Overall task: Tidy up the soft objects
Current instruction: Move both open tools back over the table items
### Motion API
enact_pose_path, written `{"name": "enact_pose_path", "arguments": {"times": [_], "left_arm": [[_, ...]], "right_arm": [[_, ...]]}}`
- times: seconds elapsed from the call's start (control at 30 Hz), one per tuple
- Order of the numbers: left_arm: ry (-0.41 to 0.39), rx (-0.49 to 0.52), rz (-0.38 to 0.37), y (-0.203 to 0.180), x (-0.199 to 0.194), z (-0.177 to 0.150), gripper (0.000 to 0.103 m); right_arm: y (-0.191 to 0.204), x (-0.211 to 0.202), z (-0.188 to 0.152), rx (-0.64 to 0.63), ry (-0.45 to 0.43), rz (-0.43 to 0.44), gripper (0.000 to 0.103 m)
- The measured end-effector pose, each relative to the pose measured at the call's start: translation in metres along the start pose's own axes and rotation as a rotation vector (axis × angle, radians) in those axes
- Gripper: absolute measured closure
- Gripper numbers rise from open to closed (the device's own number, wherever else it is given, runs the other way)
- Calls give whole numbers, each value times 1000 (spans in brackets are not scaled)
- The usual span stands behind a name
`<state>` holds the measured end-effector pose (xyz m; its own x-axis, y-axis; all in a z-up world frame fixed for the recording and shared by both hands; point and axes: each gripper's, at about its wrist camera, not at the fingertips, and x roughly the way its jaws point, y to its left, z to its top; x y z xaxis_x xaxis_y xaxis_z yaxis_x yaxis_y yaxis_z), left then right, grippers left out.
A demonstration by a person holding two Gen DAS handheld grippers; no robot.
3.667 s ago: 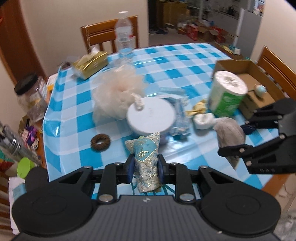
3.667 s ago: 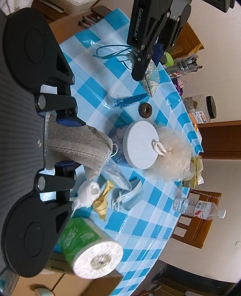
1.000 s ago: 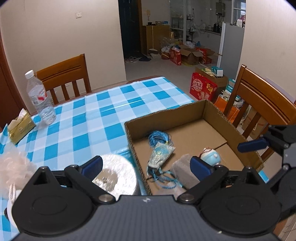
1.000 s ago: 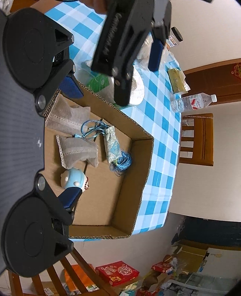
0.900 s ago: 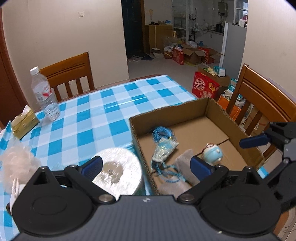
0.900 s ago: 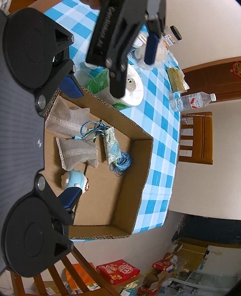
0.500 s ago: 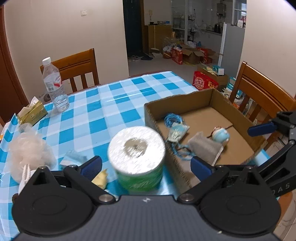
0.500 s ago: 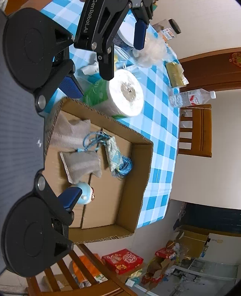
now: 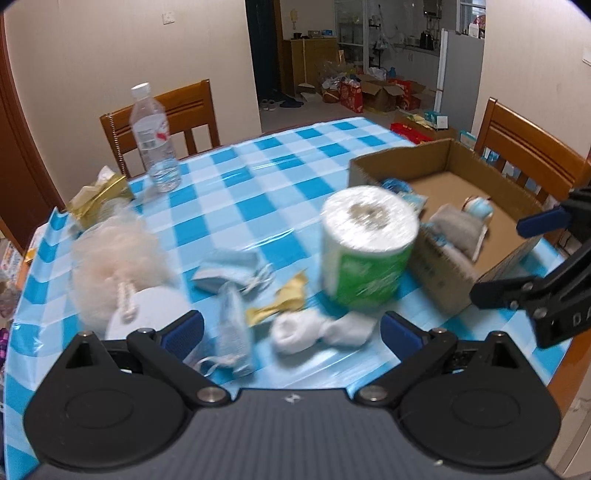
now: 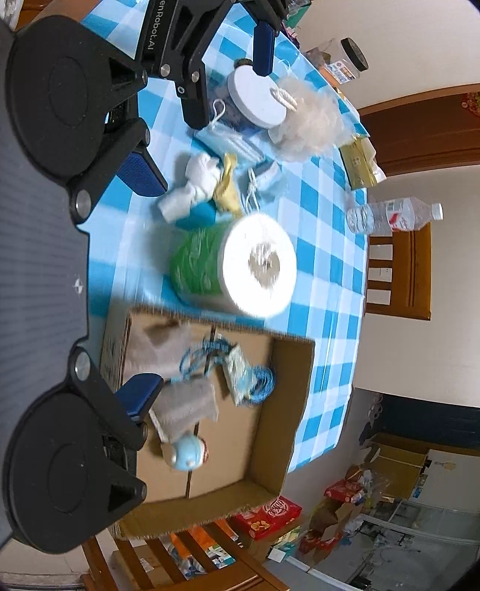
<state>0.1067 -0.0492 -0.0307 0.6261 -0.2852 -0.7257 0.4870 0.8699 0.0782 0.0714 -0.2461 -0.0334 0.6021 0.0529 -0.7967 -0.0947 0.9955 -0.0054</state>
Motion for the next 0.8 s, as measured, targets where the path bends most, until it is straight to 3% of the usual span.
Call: {"name": "enact_pose_path", "arguments": {"times": [0.17,0.37,0.8], "left_arm": [[3,-8,0,35,-7,-18,2],[35,-84,30,69,-7,-31,2],[56,-199,152,115,0,-29,2]], "right_arm": [[36,6,4,0,8,-2,0],[69,12,14,-43,21,30,0],[114,51,41,-238,8,207,0]]}}
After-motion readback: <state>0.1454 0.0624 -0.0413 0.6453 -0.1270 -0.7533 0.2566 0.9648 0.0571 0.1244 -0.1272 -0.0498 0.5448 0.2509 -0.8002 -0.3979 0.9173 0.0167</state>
